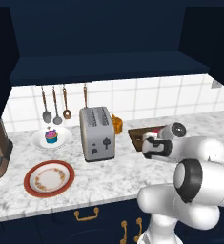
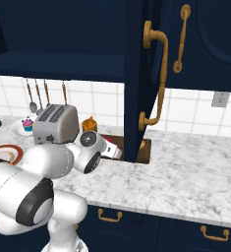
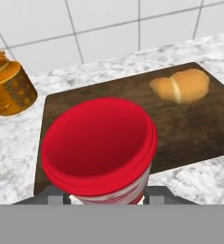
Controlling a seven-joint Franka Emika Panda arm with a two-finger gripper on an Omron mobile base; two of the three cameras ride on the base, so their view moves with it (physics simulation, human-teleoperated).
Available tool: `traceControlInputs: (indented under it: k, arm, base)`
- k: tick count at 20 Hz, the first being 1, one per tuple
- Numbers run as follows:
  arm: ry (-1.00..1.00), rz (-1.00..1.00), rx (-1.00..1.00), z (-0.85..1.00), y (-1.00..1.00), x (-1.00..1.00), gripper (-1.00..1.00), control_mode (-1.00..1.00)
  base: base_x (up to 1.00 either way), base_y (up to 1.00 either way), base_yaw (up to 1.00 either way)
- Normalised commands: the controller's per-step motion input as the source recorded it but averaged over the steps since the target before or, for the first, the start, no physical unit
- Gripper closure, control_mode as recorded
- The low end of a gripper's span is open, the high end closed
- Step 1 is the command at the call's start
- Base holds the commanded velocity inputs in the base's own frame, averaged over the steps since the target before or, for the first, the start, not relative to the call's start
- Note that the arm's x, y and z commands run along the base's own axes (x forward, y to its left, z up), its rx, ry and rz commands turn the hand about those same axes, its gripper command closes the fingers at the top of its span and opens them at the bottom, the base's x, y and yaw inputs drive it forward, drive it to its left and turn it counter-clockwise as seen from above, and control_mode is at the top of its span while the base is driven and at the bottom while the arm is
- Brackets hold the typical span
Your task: From the different types of pastries on the counter, select a croissant and place it on the cutting board. Then retrieve a jar of jam from the cabinet and place it alongside the croissant on the cutting board.
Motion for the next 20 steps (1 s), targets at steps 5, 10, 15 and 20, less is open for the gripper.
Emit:
traceControlInputs:
  k: [5,10,15,20]
  arm:
    - [0.00,0.00,0.00,-0.36,0.00,0.29,1.00,-1.00]
    - [0.00,0.00,0.00,-0.18,0.00,0.29,1.00,-1.00]
    - [0.00,0.00,0.00,-0.05,0.00,0.31,1.00,-1.00]
    - [0.00,0.00,0.00,0.00,0.00,0.36,1.00,-1.00]
  base:
    - [0.00,0.00,0.00]
    - [0.00,0.00,0.00]
    - [0.00,0.00,0.00]
    - [0.00,0.00,0.00]
